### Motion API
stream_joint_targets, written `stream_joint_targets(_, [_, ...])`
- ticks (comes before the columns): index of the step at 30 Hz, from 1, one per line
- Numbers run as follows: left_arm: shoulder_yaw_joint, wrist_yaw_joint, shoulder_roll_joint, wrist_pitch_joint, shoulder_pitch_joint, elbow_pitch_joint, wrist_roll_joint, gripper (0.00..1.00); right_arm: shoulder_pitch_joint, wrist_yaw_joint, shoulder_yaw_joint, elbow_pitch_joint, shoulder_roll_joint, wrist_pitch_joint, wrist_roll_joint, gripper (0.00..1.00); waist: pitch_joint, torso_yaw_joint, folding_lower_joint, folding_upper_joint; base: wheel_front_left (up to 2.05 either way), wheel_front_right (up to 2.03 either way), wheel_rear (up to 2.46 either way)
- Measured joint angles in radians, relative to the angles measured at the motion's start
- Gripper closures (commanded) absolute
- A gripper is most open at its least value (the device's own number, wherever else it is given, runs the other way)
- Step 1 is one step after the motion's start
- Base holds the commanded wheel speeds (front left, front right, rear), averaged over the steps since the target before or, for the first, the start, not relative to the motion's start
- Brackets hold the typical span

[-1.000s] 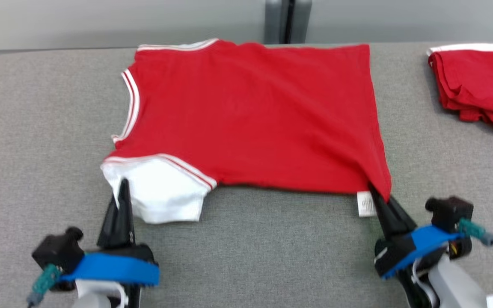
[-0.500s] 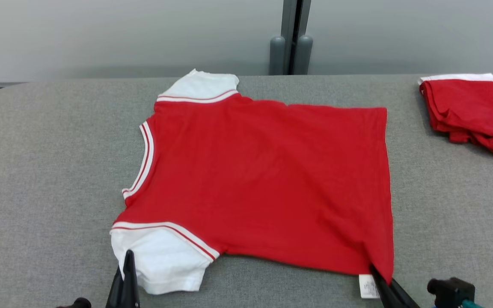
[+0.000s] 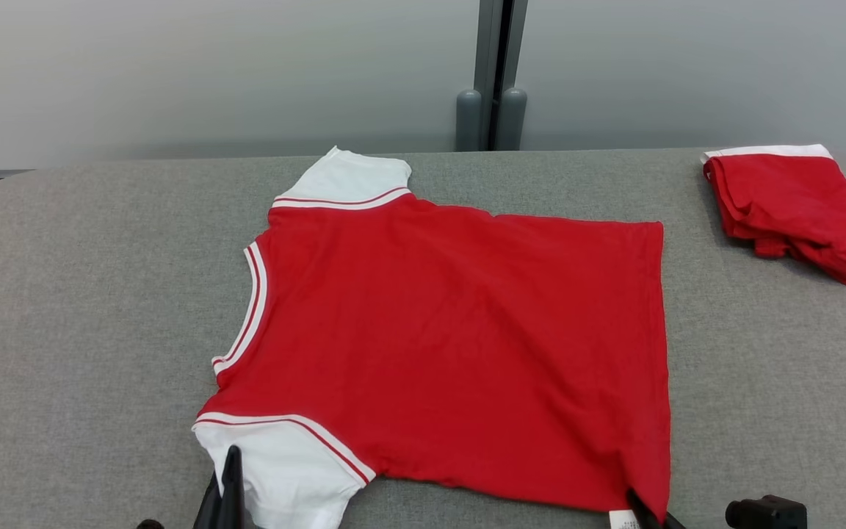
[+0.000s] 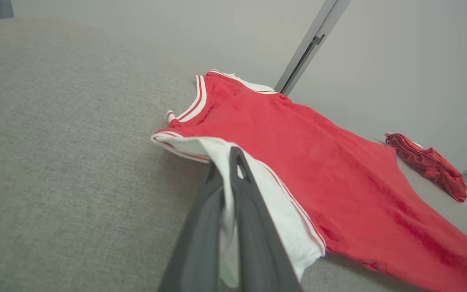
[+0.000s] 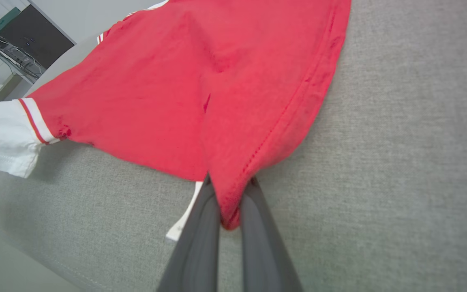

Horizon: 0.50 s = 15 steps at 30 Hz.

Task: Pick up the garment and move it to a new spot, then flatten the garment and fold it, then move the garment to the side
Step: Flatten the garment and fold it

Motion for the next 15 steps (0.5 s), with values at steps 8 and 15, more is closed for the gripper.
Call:
stream_joint_targets(8, [-0.009, -0.014, 0.02, 0.02, -0.068, 0.005, -0.005, 1.0, -0.013, 0.0, 0.007, -0.008, 0.011, 0.041, -0.01, 1.0, 0.0, -0.008, 0.0, 0.0, 0.0, 0.0, 0.0])
stream_joint_targets(15, [-0.031, -0.032, 0.047, 0.042, -0.138, 0.026, 0.003, 1.0, -0.071, 0.0, 0.011, -0.012, 0.011, 0.062, -0.013, 1.0, 0.024, -0.026, 0.0, 0.0001, 0.0, 0.0, 0.0])
